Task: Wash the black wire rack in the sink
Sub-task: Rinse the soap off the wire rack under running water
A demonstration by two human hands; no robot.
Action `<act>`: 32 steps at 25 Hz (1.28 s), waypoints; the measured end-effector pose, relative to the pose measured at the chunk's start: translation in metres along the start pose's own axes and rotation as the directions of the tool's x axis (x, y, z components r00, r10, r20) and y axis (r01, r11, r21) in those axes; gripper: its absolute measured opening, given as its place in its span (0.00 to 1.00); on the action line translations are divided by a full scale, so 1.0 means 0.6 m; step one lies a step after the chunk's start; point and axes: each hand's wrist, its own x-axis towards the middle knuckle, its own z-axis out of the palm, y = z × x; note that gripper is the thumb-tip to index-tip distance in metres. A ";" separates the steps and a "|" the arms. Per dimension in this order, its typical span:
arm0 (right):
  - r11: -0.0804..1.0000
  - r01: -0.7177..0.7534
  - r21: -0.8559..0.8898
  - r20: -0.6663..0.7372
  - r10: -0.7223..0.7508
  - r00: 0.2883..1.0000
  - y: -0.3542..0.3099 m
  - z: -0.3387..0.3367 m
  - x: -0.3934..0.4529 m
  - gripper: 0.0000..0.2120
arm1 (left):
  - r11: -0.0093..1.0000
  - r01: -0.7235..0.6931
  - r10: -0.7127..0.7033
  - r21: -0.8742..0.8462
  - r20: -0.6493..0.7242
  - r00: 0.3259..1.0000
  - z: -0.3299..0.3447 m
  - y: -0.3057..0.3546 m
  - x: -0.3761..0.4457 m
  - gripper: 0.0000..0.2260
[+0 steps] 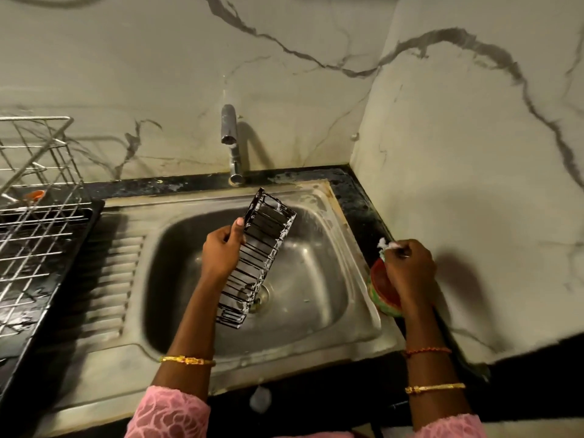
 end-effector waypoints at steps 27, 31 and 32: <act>0.971 -0.225 0.082 0.714 0.100 0.693 -0.155 0.310 -0.030 0.49 | 0.995 -0.044 -0.006 0.086 0.512 0.859 -0.060 0.051 0.053 0.04; 0.969 -0.191 0.157 0.706 0.025 0.708 -0.142 0.317 -0.001 0.24 | 0.939 0.035 -0.056 0.342 0.052 0.997 -0.071 0.076 0.186 0.11; 0.967 -0.193 0.169 0.691 0.024 0.723 -0.138 0.324 0.002 0.16 | 0.903 0.042 -0.047 0.427 0.002 0.999 -0.060 0.087 0.209 0.14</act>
